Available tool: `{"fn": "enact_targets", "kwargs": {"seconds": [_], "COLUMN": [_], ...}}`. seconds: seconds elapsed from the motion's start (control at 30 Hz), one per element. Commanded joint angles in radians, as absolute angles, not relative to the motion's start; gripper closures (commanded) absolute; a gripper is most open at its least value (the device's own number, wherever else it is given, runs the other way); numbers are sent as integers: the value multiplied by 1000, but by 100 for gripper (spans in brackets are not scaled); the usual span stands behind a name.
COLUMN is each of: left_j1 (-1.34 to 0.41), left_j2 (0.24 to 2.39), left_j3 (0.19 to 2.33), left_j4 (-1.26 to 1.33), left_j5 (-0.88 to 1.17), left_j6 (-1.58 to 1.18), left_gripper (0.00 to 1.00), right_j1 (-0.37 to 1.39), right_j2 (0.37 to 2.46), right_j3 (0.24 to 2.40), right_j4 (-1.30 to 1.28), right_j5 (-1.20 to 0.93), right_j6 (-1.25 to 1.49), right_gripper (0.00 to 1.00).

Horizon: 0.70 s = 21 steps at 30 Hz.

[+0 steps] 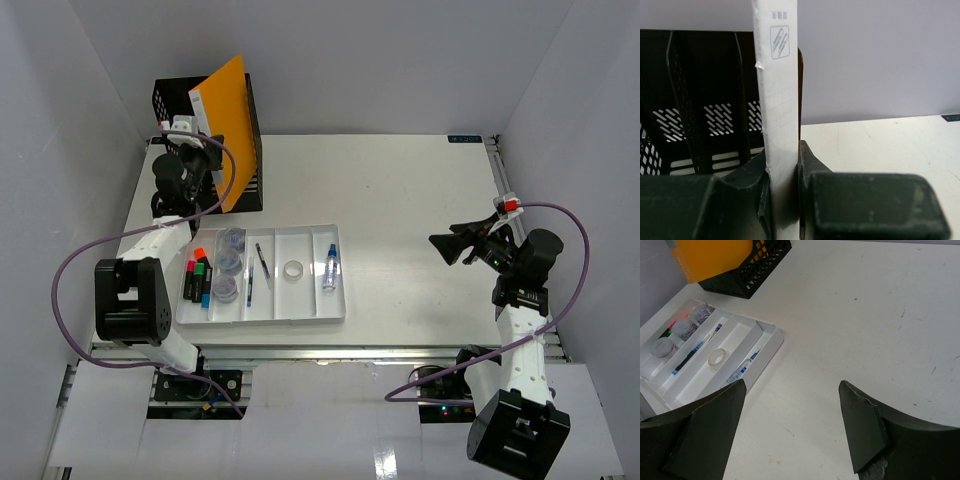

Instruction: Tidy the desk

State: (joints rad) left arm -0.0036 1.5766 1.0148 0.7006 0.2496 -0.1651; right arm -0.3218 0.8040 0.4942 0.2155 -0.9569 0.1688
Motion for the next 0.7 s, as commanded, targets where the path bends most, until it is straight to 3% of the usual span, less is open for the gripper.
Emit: {"fn": "enact_targets", "kwargs": {"seconds": [0.0,0.67], "left_j1": [-2,-14], "left_j2": [1503,1657], "left_j3": [965,985], "left_j4": [922,1170], "left_j5": [206,229], "left_j6": [-202,-206], "left_gripper": [100,100], "right_j1": [-328,-331], "right_j2": [788,801], "right_j3": [499,497], "right_j4": [267,267], "right_j5": [-973,-965], "right_j6": [169,166], "right_gripper": [19,19]}}
